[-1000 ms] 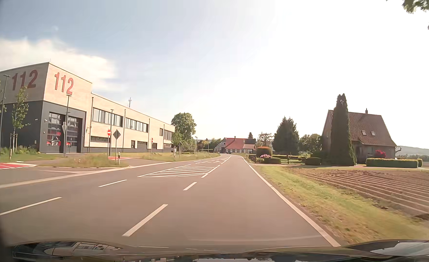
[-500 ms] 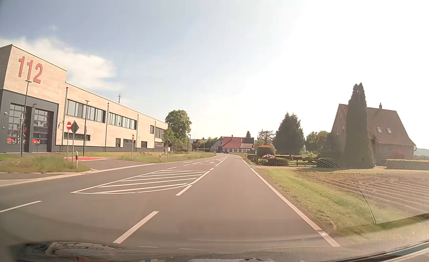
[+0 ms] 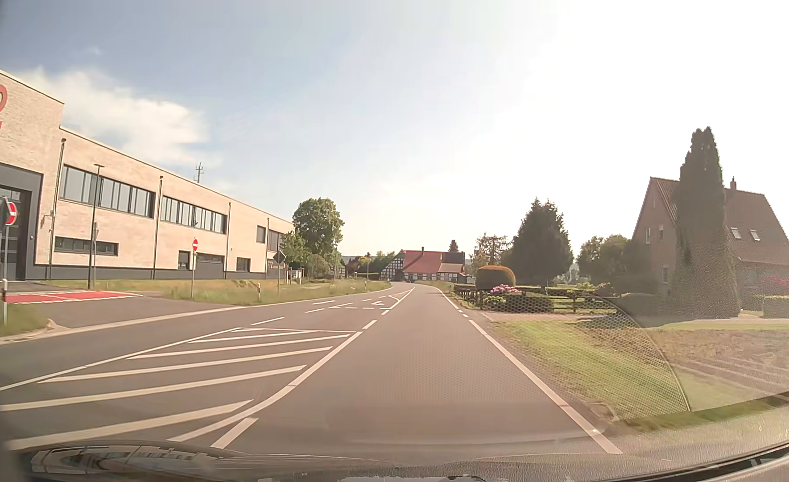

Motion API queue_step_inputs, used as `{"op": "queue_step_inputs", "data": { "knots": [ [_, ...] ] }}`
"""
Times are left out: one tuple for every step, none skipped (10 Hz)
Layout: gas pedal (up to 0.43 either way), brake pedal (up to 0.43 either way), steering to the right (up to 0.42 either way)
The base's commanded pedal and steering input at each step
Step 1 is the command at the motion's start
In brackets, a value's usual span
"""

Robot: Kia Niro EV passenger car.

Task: Follow the waypoints while adhering to traffic rules and regulations

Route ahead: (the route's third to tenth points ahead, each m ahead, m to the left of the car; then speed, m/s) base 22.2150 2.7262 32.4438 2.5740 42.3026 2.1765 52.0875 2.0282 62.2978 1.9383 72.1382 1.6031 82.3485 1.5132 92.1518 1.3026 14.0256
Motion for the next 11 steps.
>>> {"op": "queue_step_inputs", "data": {
  "knots": [
    [0.169, 0.000, 0.005],
    [0.169, 0.000, 0.004],
    [0.169, 0.000, 0.004],
    [0.169, 0.000, 0.003],
    [0.169, 0.000, 0.003],
    [0.169, 0.000, 0.002],
    [0.169, 0.000, 0.002],
    [0.169, 0.000, 0.002],
    [0.157, 0.000, 0.002],
    [0.157, 0.000, 0.002],
    [0.157, 0.000, 0.002]
  ]
}}
